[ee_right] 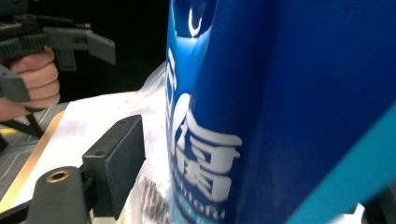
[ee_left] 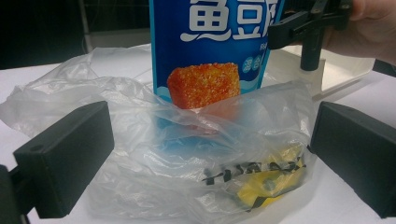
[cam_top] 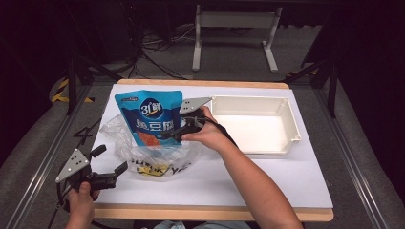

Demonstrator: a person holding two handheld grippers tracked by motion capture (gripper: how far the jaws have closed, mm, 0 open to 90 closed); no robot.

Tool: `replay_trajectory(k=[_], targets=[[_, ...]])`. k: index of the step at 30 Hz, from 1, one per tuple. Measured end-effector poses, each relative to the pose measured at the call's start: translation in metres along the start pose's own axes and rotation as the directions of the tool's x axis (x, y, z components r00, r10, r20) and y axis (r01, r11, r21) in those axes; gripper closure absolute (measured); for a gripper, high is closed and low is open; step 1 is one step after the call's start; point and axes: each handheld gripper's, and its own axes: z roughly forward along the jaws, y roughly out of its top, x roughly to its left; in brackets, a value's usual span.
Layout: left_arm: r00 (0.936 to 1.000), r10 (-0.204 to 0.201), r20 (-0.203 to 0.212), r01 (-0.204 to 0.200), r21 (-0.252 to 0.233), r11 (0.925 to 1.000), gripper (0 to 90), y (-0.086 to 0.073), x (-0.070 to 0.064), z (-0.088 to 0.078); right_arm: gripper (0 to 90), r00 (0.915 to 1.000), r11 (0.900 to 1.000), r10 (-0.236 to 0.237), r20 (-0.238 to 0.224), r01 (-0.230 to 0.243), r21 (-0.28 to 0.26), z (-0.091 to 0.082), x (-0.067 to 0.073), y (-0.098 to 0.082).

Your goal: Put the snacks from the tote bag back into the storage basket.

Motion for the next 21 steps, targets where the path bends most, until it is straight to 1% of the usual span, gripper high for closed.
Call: replay_trajectory(k=[3,6,7,8,10,11,12,15,17,21], targets=[[1.0000,0.000,0.003,0.000,0.006,1.0000,0.2,0.000,0.000,0.000,21.1,1.0000,0.999,0.001,0.001,-0.001,-0.044,0.003,0.000,-0.001],[1.0000,0.000,0.005,0.000,0.006,1.0000,0.2,0.000,0.000,0.001,21.4,0.9999,0.998,-0.006,0.010,0.007,-0.063,0.004,0.001,-0.002],[1.0000,-0.001,0.006,0.001,0.008,1.0000,0.2,0.000,0.001,0.000,21.9,0.9997,0.998,-0.018,0.013,0.019,-0.064,0.004,0.001,-0.003],[1.0000,-0.001,0.006,0.001,0.008,1.0000,0.3,0.000,0.001,0.000,21.9,0.9997,0.998,-0.018,0.013,0.019,-0.064,0.004,0.001,-0.003],[0.9999,-0.012,0.011,0.012,-0.006,0.9999,0.2,0.000,0.000,0.001,22.2,0.9985,0.996,-0.049,0.022,0.051,-0.076,0.005,0.004,-0.004],[0.9999,-0.013,0.011,0.013,-0.006,0.9999,0.2,0.000,0.000,0.001,22.2,0.9981,0.995,-0.059,0.020,0.060,-0.081,0.005,0.005,-0.005],[0.9998,-0.012,0.014,0.012,-0.006,0.9999,0.2,0.000,0.001,0.001,22.1,0.9973,0.994,-0.068,0.029,0.070,-0.083,0.006,0.005,-0.005],[0.9998,-0.017,0.013,0.017,-0.006,0.9998,0.2,0.000,0.001,0.000,22.4,0.9949,0.992,-0.096,0.032,0.098,-0.077,0.010,0.007,-0.008],[0.9998,-0.016,0.014,0.017,-0.008,0.9998,0.2,0.000,0.001,0.000,23.4,0.9943,0.992,-0.102,0.032,0.104,-0.070,0.014,0.006,-0.010],[0.9997,-0.019,0.015,0.019,-0.006,0.9998,0.2,0.000,0.001,0.001,25.7,0.9959,0.993,-0.090,0.009,0.090,-0.075,0.017,0.006,-0.010]])
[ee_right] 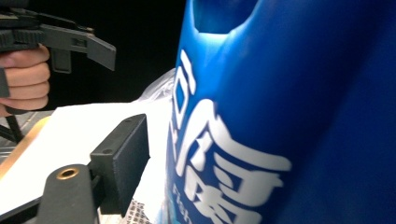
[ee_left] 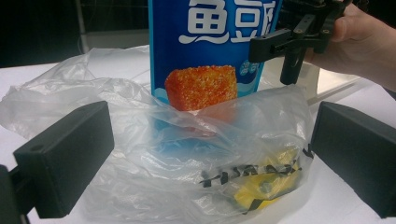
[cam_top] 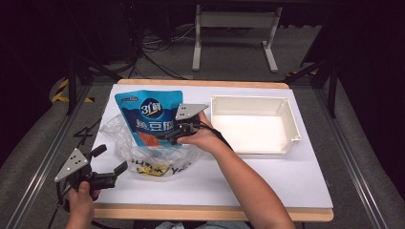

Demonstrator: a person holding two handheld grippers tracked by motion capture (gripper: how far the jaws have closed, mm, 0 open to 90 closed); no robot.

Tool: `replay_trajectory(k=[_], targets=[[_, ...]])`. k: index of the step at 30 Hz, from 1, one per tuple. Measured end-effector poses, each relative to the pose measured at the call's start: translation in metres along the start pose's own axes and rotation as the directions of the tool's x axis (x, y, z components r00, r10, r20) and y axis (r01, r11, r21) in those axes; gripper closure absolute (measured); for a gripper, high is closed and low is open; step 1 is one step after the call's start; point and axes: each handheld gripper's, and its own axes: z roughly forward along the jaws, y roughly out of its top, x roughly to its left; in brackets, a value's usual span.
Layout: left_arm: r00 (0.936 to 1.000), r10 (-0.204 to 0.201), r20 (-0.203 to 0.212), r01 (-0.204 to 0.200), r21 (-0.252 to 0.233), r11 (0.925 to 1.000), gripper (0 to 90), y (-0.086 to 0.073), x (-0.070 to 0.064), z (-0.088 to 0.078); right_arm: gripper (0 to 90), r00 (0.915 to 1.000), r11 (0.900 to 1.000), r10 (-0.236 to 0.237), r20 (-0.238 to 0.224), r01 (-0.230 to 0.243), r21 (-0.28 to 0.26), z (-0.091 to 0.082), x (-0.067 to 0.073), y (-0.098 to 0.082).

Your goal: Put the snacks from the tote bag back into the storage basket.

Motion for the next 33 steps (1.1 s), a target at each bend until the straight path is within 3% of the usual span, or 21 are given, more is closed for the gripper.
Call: replay_trajectory(k=[6,7,14,33], targets=[[1.0000,0.000,0.000,0.000,-0.001,1.0000,0.2,-0.001,0.000,0.001,31.6,1.0000,1.000,0.001,0.001,-0.001,0.006,0.000,-0.001,0.000],[1.0000,-0.003,-0.001,0.003,-0.002,1.0000,0.2,-0.001,0.000,0.000,38.3,0.9998,0.999,-0.017,0.002,0.017,0.030,0.001,0.000,0.000],[1.0000,-0.003,-0.001,0.003,-0.002,1.0000,0.2,-0.001,0.000,0.001,49.0,0.9991,0.996,-0.038,0.019,0.037,0.080,0.001,0.000,0.003],[1.0000,-0.003,-0.007,0.003,0.002,1.0000,0.2,-0.002,0.000,0.002,59.2,0.9975,0.990,-0.061,0.036,0.056,0.131,0.001,0.003,0.019]])
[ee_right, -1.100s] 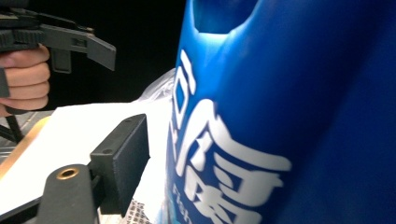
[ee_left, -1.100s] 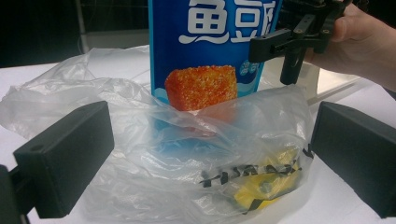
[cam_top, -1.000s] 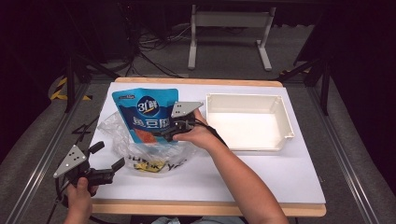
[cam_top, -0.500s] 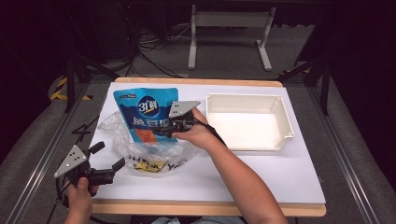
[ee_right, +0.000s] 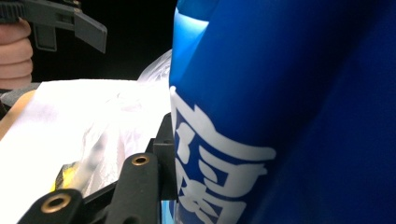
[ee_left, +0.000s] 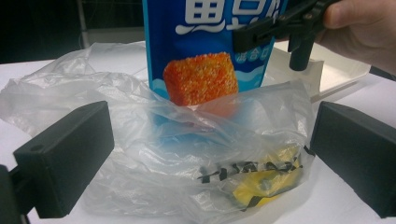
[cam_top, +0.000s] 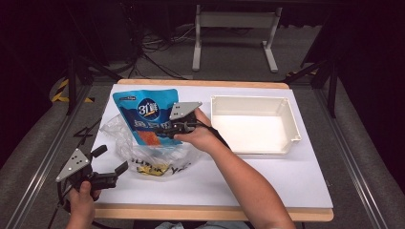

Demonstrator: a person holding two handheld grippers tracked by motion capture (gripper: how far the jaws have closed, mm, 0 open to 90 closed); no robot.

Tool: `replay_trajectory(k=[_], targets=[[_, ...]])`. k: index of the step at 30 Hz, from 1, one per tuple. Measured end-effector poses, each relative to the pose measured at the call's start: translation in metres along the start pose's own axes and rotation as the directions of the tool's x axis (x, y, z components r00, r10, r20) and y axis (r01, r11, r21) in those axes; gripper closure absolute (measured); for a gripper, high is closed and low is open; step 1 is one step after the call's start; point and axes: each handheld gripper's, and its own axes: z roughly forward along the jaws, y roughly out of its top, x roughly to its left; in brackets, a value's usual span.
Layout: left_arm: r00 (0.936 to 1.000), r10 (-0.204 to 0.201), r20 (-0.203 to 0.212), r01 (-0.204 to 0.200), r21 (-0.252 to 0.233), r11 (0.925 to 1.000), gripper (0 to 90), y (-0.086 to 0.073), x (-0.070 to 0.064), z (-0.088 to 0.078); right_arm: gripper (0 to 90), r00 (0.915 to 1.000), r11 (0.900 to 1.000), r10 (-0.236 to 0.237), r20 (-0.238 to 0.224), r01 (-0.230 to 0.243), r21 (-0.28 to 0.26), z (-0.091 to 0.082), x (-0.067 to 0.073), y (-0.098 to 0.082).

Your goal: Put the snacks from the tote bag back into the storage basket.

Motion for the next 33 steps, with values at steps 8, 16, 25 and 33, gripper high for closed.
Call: replay_trajectory(k=[8,16,25,33], targets=[[1.0000,-0.003,0.001,0.003,-0.002,1.0000,0.3,0.000,0.000,0.000,59.5,1.0000,1.000,-0.001,-0.004,0.001,-0.023,-0.011,-0.002,0.018],[1.0000,-0.004,0.001,0.004,0.001,1.0000,0.2,0.000,0.000,0.001,59.8,0.9992,0.999,-0.033,-0.023,0.032,-0.033,-0.028,-0.006,0.046],[0.9999,-0.010,-0.001,0.010,-0.001,0.9999,0.2,-0.001,0.000,0.001,59.9,0.9990,0.998,-0.039,-0.022,0.037,-0.059,-0.048,-0.010,0.072],[0.9999,-0.014,-0.002,0.014,0.000,0.9999,0.3,-0.001,0.001,0.001,59.9,0.9989,0.998,-0.030,-0.036,0.028,-0.061,-0.061,-0.012,0.090]])
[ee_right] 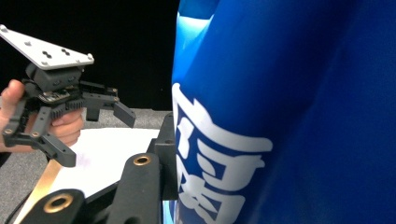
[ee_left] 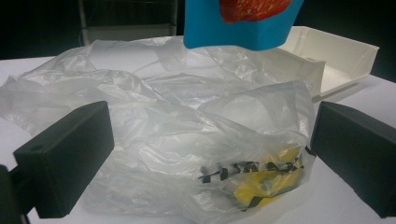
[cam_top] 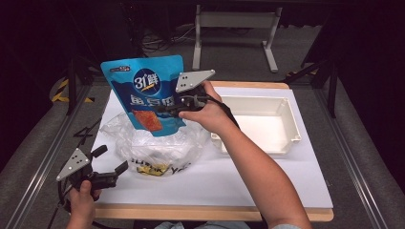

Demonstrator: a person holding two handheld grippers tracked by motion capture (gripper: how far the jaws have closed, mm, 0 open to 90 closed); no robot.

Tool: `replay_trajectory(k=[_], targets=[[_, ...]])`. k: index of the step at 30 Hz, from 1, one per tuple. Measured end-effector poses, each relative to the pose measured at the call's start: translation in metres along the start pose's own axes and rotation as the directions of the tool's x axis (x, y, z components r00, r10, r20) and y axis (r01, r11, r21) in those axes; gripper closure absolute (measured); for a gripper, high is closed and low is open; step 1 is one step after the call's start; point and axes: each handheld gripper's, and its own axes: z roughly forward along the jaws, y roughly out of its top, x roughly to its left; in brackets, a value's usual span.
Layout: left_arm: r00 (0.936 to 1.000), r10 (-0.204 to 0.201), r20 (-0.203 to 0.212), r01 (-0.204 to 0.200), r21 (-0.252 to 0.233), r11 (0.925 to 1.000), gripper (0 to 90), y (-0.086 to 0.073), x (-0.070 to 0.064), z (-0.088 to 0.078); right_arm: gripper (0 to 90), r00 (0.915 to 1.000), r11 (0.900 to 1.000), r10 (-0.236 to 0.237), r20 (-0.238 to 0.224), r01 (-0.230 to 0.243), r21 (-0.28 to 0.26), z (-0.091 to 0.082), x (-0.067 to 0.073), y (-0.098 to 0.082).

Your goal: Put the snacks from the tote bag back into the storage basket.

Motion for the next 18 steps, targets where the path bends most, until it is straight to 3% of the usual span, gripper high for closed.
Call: replay_trajectory(k=[8,18], targets=[[1.0000,-0.003,-0.003,0.003,0.000,1.0000,0.3,0.000,0.001,-0.001,59.9,0.9999,1.000,-0.011,-0.002,0.011,-0.009,-0.013,-0.002,0.011],[1.0000,-0.004,-0.004,0.004,0.001,1.0000,0.3,-0.001,0.001,0.000,60.6,0.9997,1.000,-0.002,0.025,0.002,-0.005,-0.037,-0.005,0.010]])
